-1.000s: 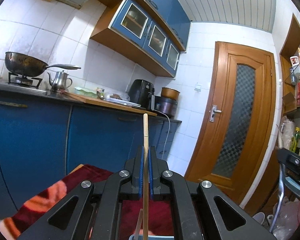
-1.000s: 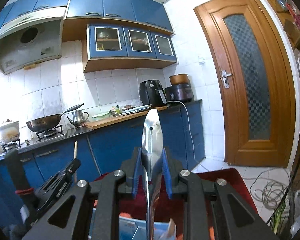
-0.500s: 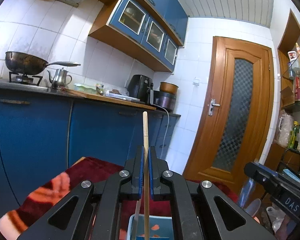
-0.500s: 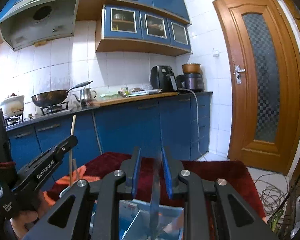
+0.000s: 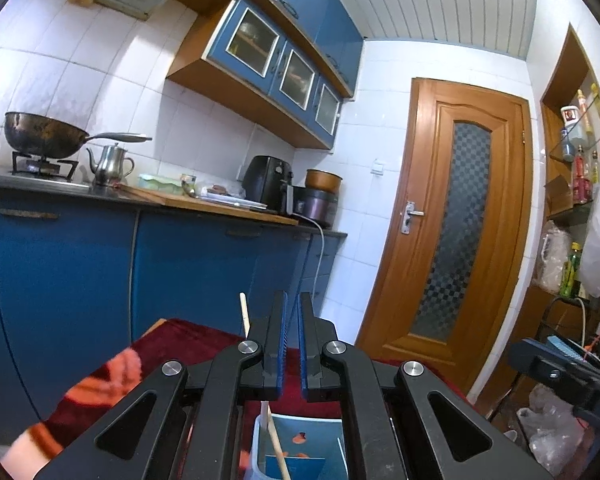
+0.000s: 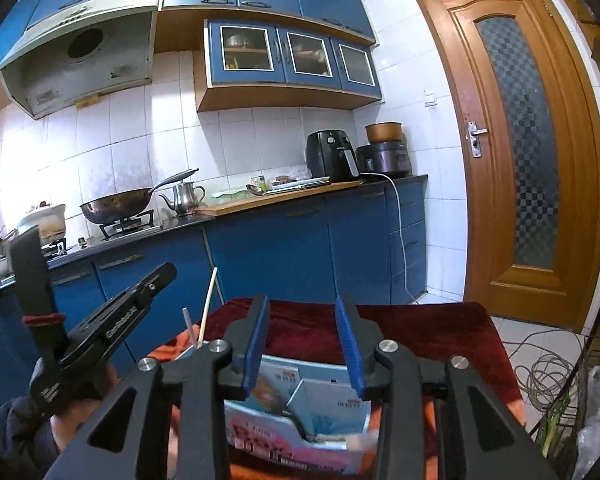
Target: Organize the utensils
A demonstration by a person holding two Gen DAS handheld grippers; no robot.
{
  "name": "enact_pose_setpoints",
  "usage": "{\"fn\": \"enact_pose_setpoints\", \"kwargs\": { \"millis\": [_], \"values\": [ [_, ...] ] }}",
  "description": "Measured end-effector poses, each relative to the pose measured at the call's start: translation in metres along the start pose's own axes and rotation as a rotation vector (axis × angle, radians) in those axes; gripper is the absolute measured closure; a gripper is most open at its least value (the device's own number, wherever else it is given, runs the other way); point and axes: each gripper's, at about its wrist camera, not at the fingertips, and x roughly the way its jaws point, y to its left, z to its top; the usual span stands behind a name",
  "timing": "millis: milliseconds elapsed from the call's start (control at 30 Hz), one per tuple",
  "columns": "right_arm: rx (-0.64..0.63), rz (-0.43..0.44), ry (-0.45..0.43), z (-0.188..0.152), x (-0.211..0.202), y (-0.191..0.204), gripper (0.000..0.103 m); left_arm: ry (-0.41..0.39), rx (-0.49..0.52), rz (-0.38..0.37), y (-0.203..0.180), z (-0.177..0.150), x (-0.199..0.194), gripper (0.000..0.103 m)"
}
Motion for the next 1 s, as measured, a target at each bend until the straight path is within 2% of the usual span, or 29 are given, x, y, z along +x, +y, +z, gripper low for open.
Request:
{"fn": "enact_pose_setpoints", "kwargs": {
  "millis": [167, 267, 300, 333, 500, 667, 833, 1000],
  "values": [
    [0.004, -0.004, 0.025, -0.006, -0.013, 0.002, 0.062, 0.044, 0.038, 0.012, 0.003, 0.006, 0.004, 0.096],
    [0.017, -0.003, 0.04, -0.011, -0.018, 0.0, 0.059, 0.077, 0.072, 0.011, 0.006, 0.012, 0.008, 0.078],
    [0.023, -0.007, 0.045, -0.013, -0.019, -0.001, 0.059, 0.087, 0.08, 0.006, 0.008, 0.015, 0.01, 0.068],
    [0.03, -0.014, 0.052, -0.015, -0.019, -0.003, 0.059, 0.101, 0.089, 0.0, 0.009, 0.018, 0.013, 0.063],
    [0.064, -0.035, 0.078, -0.023, -0.02, -0.009, 0.059, 0.179, 0.085, 0.004, 0.018, 0.037, 0.036, 0.063],
    [0.092, -0.049, 0.093, -0.029, -0.02, -0.02, 0.056, 0.322, 0.042, -0.009, 0.03, 0.047, 0.079, 0.063],
    [0.112, -0.046, 0.102, -0.034, -0.018, -0.024, 0.055, 0.45, 0.019, -0.004, 0.038, 0.038, 0.113, 0.063],
    [0.119, -0.04, 0.112, -0.037, -0.015, -0.026, 0.055, 0.533, -0.046, -0.015, 0.046, 0.023, 0.131, 0.063]
  ]
}}
